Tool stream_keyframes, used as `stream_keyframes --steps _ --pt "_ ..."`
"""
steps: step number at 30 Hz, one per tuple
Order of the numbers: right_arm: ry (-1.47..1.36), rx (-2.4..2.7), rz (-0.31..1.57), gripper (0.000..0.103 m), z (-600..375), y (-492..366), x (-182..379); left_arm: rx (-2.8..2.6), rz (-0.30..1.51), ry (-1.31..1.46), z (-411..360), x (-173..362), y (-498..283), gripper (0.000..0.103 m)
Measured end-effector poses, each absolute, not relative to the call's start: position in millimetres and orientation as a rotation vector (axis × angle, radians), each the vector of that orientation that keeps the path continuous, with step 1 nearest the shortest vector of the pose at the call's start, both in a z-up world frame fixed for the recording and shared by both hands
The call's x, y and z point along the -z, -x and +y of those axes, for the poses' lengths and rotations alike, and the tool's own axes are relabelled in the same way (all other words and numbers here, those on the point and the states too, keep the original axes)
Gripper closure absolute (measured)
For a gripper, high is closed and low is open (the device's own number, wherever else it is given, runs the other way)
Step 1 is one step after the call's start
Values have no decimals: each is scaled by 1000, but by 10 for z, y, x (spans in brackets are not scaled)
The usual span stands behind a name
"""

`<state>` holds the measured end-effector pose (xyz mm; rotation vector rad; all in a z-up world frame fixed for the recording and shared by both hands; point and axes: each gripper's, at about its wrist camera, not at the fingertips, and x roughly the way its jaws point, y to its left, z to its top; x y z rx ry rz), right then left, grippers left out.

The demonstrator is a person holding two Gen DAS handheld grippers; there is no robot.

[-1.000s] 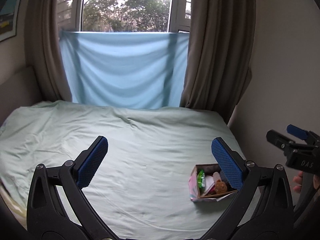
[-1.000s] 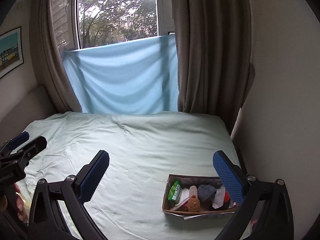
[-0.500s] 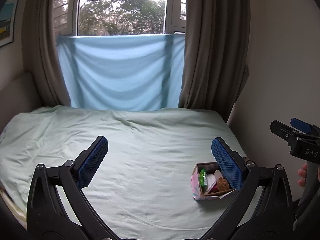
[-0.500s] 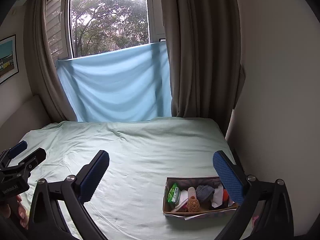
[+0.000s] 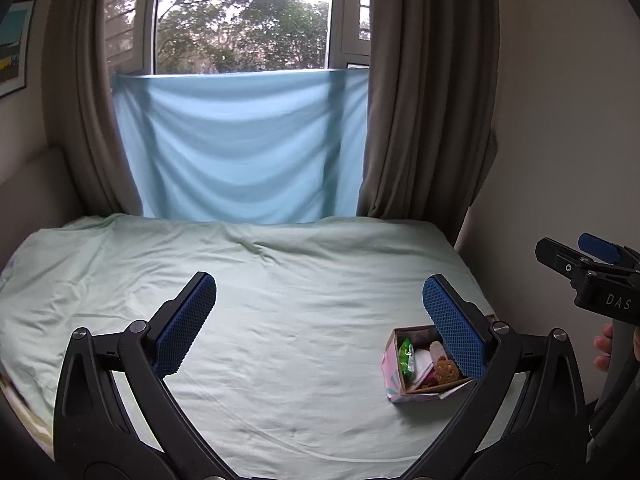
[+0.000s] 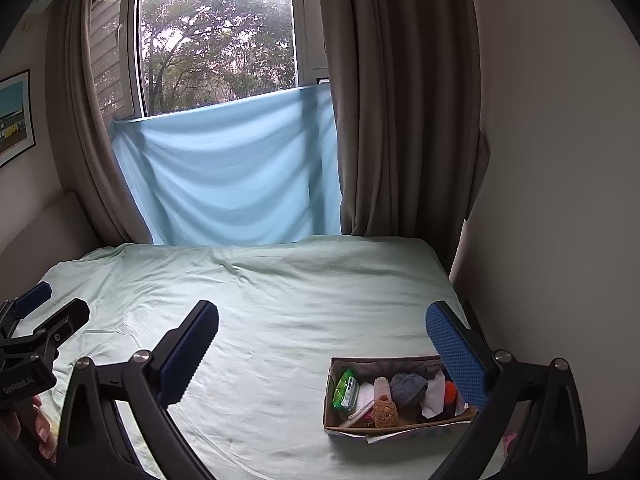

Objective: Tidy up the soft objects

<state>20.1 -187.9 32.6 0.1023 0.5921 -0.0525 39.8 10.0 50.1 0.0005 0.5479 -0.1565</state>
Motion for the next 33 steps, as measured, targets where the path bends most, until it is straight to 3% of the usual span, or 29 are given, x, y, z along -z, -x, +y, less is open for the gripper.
stream_keyframes --steps 33 --pt "-101 56 590 0 -1860 -257 -317 145 548 11 45 -488 -396 0"
